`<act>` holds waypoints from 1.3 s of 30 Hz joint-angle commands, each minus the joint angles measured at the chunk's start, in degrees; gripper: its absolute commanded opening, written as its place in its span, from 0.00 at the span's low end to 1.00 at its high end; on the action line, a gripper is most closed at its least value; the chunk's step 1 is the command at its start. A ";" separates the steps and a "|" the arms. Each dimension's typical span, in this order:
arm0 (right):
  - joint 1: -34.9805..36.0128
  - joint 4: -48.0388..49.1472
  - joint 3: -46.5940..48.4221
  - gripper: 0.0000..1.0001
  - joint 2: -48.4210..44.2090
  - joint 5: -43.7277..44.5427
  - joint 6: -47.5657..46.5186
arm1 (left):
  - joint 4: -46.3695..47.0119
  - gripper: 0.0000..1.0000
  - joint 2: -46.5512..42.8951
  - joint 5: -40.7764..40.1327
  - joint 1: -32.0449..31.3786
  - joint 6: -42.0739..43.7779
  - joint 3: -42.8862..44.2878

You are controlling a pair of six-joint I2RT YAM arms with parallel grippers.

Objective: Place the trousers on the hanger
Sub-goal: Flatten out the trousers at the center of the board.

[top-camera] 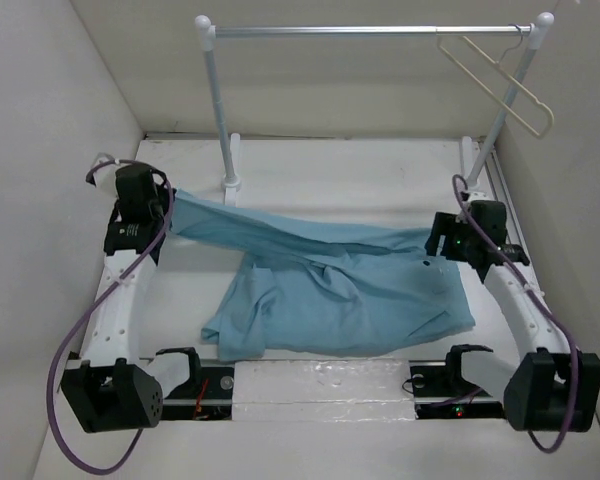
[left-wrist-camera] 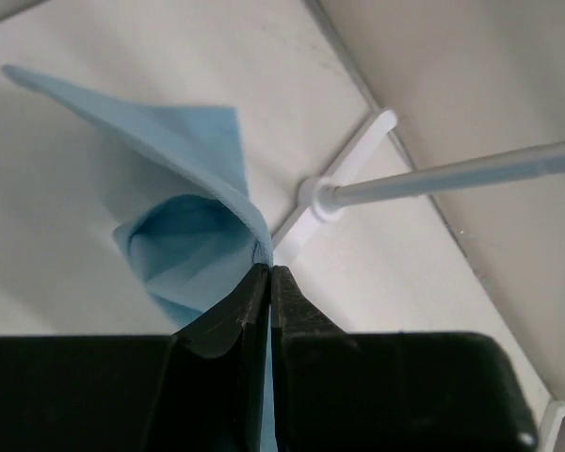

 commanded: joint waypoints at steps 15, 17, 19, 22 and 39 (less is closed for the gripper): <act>-18.76 26.96 7.32 0.80 33.32 -23.95 -0.35 | 5.27 0.00 8.71 0.84 0.18 5.58 8.20; -17.71 26.96 8.11 0.80 35.95 -23.97 -0.26 | 5.18 0.00 9.32 0.84 0.18 5.66 8.99; -16.91 31.15 7.59 0.78 37.45 -24.57 1.67 | 4.74 0.00 9.41 0.49 0.18 5.75 9.70; -16.30 33.62 6.09 0.39 39.04 -23.97 4.74 | 3.34 0.00 9.42 -0.21 0.18 5.93 11.02; -24.47 -1.15 8.37 0.00 -2.51 -7.01 0.89 | -7.30 0.00 0.02 -6.11 0.18 9.53 26.49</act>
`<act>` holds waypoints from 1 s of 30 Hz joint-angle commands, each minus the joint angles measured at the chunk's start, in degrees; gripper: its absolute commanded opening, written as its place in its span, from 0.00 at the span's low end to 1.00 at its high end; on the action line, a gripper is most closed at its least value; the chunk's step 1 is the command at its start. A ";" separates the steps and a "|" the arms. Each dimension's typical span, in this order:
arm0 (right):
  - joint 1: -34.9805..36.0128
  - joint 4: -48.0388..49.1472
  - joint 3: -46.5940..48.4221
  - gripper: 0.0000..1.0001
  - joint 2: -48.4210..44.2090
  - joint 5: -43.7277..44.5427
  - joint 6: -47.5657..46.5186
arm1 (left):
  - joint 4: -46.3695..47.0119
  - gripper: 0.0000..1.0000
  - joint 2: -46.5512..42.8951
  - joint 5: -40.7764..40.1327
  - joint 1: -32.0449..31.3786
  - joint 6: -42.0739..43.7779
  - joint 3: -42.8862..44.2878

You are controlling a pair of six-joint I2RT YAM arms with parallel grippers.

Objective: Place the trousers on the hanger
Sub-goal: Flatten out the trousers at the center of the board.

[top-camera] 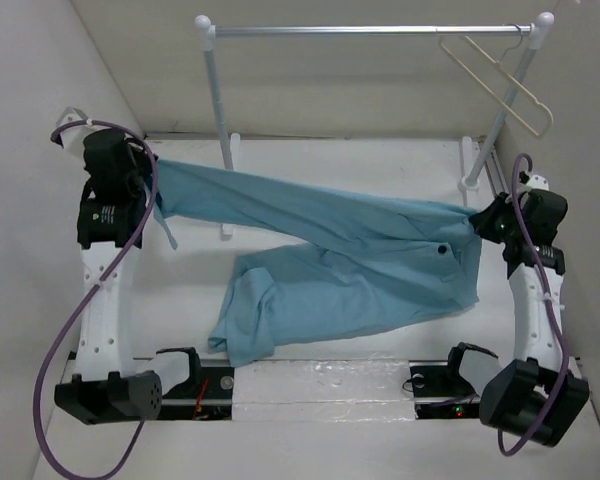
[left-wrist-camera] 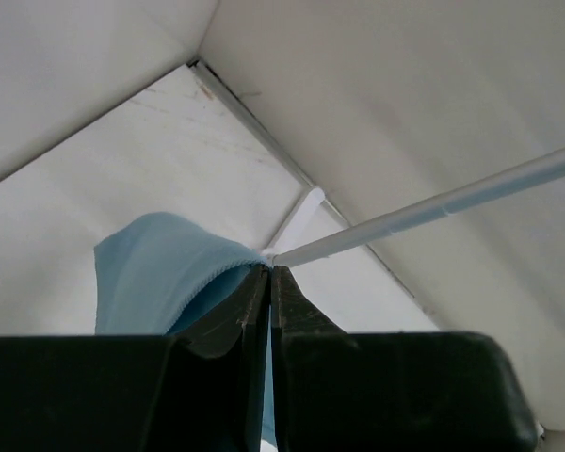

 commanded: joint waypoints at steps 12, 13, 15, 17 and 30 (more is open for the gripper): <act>-2.38 -12.40 4.70 0.00 -3.71 21.22 -7.76 | 0.82 0.00 -5.02 -9.98 -2.79 6.67 -6.34; -3.80 -11.60 5.22 0.00 -1.52 19.47 -6.80 | 1.70 0.00 -3.69 -8.40 -2.79 7.19 -6.96; -6.26 -8.53 7.06 0.00 4.96 18.66 -6.18 | 1.27 0.00 2.69 -3.39 -2.79 7.55 -6.53; -6.89 -6.07 9.60 0.00 9.55 17.70 -5.39 | 1.88 0.00 7.37 -0.31 -2.79 8.16 -5.65; -0.31 -3.59 22.82 0.74 25.24 7.69 -2.31 | -7.50 0.22 37.30 1.55 -3.93 8.60 22.06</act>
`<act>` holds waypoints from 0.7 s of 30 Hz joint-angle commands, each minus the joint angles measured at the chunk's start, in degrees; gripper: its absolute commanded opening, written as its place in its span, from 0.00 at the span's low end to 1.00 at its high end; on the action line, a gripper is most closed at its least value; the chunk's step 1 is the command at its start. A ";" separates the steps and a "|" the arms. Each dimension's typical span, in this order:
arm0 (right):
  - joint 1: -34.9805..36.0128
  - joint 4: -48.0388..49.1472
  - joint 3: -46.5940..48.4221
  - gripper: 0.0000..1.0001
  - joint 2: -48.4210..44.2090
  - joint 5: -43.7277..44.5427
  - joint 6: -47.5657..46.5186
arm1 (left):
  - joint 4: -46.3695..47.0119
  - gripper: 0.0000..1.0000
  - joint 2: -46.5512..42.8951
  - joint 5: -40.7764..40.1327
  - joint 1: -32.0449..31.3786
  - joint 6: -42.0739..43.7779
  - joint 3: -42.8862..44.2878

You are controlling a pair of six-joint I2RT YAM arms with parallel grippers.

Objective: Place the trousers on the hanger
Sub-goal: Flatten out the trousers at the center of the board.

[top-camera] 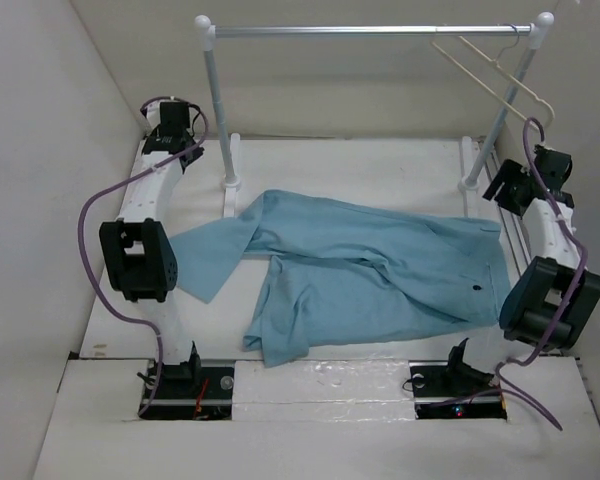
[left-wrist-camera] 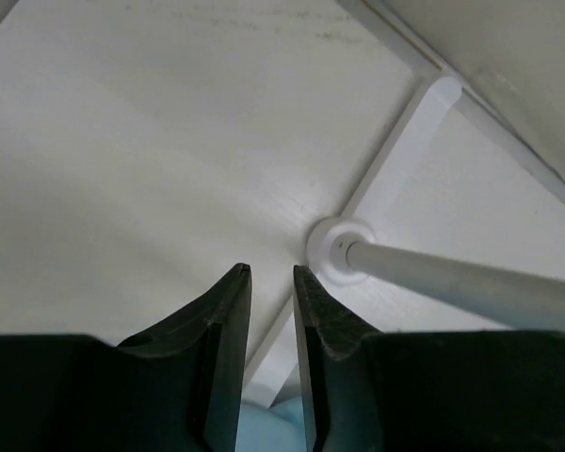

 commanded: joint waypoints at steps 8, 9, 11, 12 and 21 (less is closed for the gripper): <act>15.92 6.87 -27.07 0.00 -35.84 -9.95 2.94 | -6.73 0.00 -37.62 6.81 -3.16 6.18 -40.42; 21.58 5.13 -30.12 0.00 -39.67 -12.65 1.46 | -11.34 0.00 -37.37 2.63 -6.29 3.75 -43.12; 23.47 3.28 -30.85 0.00 -40.66 -13.46 0.75 | -12.69 0.00 -35.71 0.59 -8.07 5.03 -39.03; 25.31 2.74 -31.55 0.00 -42.06 -14.51 0.22 | -15.58 0.02 -34.30 0.31 -9.56 4.34 -37.10; 36.67 2.30 -34.81 0.37 -45.15 -14.16 -0.92 | -20.79 0.49 -16.11 2.24 -13.26 6.53 -36.99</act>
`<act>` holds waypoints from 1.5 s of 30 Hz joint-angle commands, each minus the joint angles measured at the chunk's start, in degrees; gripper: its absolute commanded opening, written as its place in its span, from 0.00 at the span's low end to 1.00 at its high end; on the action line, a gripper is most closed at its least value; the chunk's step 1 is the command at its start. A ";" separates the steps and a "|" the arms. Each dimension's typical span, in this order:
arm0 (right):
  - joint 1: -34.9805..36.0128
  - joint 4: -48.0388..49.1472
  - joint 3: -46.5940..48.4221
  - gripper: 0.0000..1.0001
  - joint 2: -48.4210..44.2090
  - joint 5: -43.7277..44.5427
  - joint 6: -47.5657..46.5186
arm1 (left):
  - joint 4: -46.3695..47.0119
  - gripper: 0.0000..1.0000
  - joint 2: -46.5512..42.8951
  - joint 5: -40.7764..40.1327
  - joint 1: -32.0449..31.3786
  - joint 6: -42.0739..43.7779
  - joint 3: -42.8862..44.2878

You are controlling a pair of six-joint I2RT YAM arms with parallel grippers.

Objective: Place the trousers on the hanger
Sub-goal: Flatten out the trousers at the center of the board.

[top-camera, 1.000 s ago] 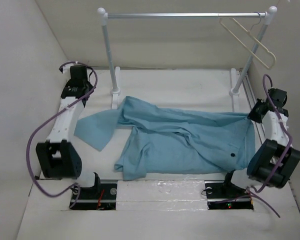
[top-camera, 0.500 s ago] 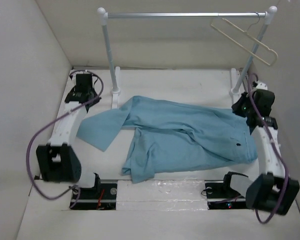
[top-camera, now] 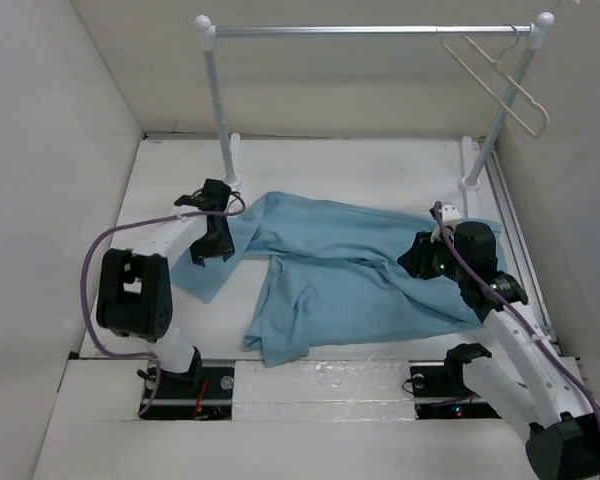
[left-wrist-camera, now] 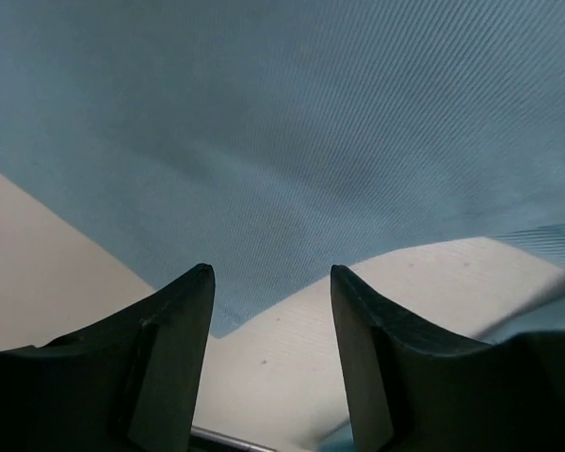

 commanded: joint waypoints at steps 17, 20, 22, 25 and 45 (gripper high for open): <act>-0.52 1.38 1.81 0.37 1.35 -7.95 -3.91 | -9.07 0.30 14.56 -3.85 -5.55 -1.26 -2.10; -1.74 -0.72 3.30 0.37 -0.05 -8.39 -4.97 | -8.99 0.00 15.36 -6.57 -5.03 -1.08 -0.26; -2.45 -2.13 3.92 0.37 -0.84 -8.57 -5.84 | -8.90 0.00 15.01 -8.06 -3.97 -1.52 0.62; -3.59 -3.62 4.88 0.37 -1.90 -8.66 -6.99 | -8.29 0.00 12.47 -8.07 -3.44 -1.26 1.33; -2.28 -7.23 12.44 0.39 9.08 -5.23 -11.01 | -16.60 0.00 31.43 -12.50 12.47 -0.02 59.92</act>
